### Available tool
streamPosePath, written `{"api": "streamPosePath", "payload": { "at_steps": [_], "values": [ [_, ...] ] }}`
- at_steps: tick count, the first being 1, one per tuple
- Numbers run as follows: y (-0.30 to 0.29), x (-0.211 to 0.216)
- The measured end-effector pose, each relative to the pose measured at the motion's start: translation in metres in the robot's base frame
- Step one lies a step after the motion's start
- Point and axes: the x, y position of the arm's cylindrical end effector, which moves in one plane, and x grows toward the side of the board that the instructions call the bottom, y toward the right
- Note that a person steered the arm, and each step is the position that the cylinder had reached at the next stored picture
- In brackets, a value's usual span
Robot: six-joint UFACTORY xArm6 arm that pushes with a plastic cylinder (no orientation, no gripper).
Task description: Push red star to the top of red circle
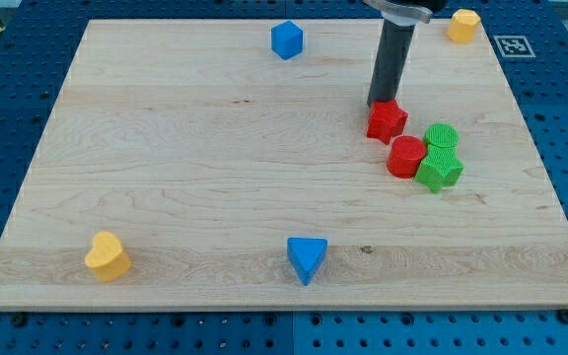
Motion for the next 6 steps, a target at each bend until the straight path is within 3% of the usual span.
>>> {"api": "streamPosePath", "payload": {
  "at_steps": [2, 6],
  "values": [
    [0.016, 0.005],
    [-0.006, 0.007]
  ]
}}
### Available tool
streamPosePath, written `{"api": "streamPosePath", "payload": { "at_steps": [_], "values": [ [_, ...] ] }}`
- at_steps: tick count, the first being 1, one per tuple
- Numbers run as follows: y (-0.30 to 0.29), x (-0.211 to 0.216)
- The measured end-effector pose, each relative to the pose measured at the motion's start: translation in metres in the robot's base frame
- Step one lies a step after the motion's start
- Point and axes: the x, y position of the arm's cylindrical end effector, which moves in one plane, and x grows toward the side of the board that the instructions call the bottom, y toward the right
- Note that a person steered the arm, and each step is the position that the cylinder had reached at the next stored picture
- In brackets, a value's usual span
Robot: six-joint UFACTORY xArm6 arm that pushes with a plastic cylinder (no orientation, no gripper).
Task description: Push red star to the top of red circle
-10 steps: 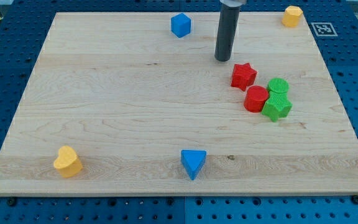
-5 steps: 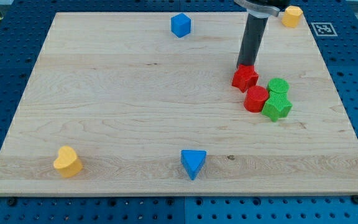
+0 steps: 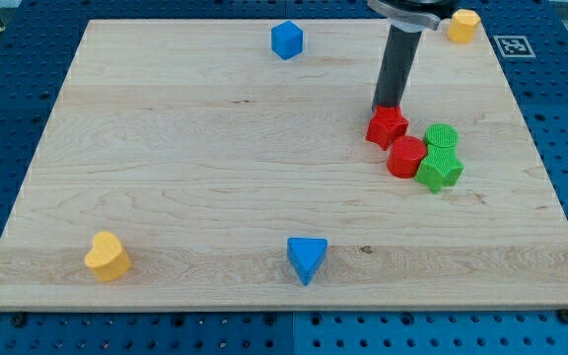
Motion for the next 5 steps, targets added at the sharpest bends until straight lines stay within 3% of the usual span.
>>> {"api": "streamPosePath", "payload": {
  "at_steps": [2, 5],
  "values": [
    [-0.050, -0.006],
    [-0.038, 0.018]
  ]
}}
